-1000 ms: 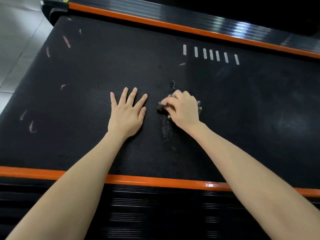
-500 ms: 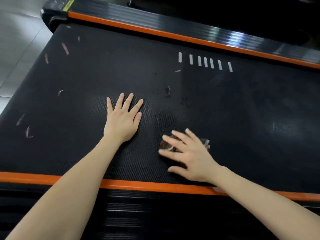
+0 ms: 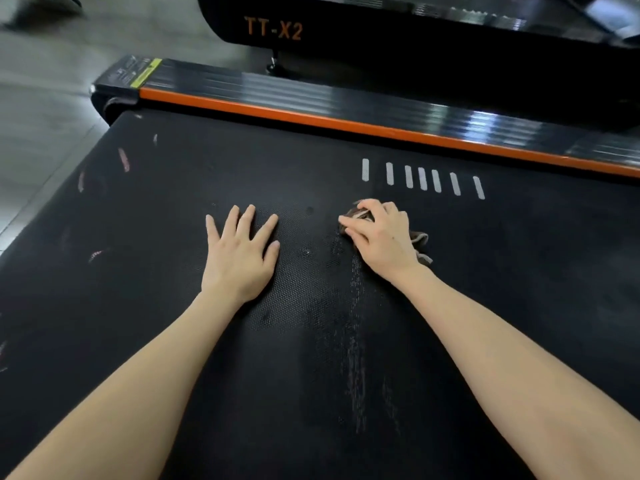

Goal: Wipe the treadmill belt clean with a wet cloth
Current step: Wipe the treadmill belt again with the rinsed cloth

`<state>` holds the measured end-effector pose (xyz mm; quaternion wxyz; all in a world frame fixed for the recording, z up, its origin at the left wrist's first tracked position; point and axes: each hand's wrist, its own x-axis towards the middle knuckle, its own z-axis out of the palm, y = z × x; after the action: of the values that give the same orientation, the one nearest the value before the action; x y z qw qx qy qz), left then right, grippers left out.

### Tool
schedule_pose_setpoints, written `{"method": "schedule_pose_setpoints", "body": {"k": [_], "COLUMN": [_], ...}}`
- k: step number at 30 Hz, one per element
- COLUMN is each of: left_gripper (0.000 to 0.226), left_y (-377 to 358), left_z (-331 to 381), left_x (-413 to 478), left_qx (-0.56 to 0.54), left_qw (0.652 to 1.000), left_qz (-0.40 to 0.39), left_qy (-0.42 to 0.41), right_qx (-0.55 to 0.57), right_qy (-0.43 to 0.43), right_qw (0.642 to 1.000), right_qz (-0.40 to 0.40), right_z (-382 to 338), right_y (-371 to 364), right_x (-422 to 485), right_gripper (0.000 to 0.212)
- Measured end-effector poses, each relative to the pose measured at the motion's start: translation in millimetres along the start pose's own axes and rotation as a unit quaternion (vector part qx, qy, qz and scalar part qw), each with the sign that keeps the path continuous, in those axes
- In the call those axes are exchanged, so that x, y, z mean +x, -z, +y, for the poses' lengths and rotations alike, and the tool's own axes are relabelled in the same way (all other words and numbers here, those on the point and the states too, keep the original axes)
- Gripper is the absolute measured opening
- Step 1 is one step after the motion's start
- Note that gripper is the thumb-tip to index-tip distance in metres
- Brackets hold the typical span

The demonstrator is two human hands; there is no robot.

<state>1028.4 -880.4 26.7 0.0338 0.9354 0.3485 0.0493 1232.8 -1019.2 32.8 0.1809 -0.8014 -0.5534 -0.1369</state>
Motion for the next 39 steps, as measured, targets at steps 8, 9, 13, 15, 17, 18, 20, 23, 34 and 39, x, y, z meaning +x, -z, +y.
{"method": "schedule_pose_setpoints", "body": {"k": [8,9,13,15,17,18,20,23,34,39], "left_gripper": [0.065,0.064,0.061,0.062,0.062,0.061,0.06,0.058,0.057,0.057], "left_y": [-2,-2,-2,-3,-3,-3,-2,-3,-3,-2], "left_z": [-1,-2,-2,-1,-1,0,-1,-2,-2,-2], "left_x": [0,0,-1,-1,-1,-1,0,0,1,0], "left_qx": [-0.008,-0.01,-0.006,-0.007,-0.007,-0.007,-0.006,0.001,-0.006,-0.012], "left_qw": [1.0,1.0,1.0,1.0,1.0,1.0,1.0,1.0,1.0,1.0], "left_qz": [0.009,0.011,0.011,0.005,0.01,0.013,0.013,0.013,0.012,0.011], "left_qy": [-0.003,-0.003,-0.004,0.0,0.005,0.006,0.004,-0.002,-0.003,-0.001], "right_qx": [0.131,0.153,0.094,0.024,-0.005,-0.018,-0.021,0.087,-0.01,0.038], "right_qy": [0.128,0.172,0.199,0.06,-0.11,-0.155,-0.126,0.073,-0.015,0.111], "right_qw": [0.982,0.97,0.975,0.997,0.994,0.988,0.991,0.993,1.0,0.992], "right_qz": [-0.054,-0.074,-0.042,0.03,0.029,0.021,0.027,-0.03,-0.002,-0.053], "right_z": [-71,-75,-28,14,41,37,12,-32,20,25], "right_y": [35,40,23,5,-3,-5,-5,18,0,21], "right_x": [-68,-80,-28,22,57,64,54,-18,47,5], "right_gripper": [0.023,0.023,0.023,0.02,0.019,0.019,0.019,0.023,0.017,0.029]}}
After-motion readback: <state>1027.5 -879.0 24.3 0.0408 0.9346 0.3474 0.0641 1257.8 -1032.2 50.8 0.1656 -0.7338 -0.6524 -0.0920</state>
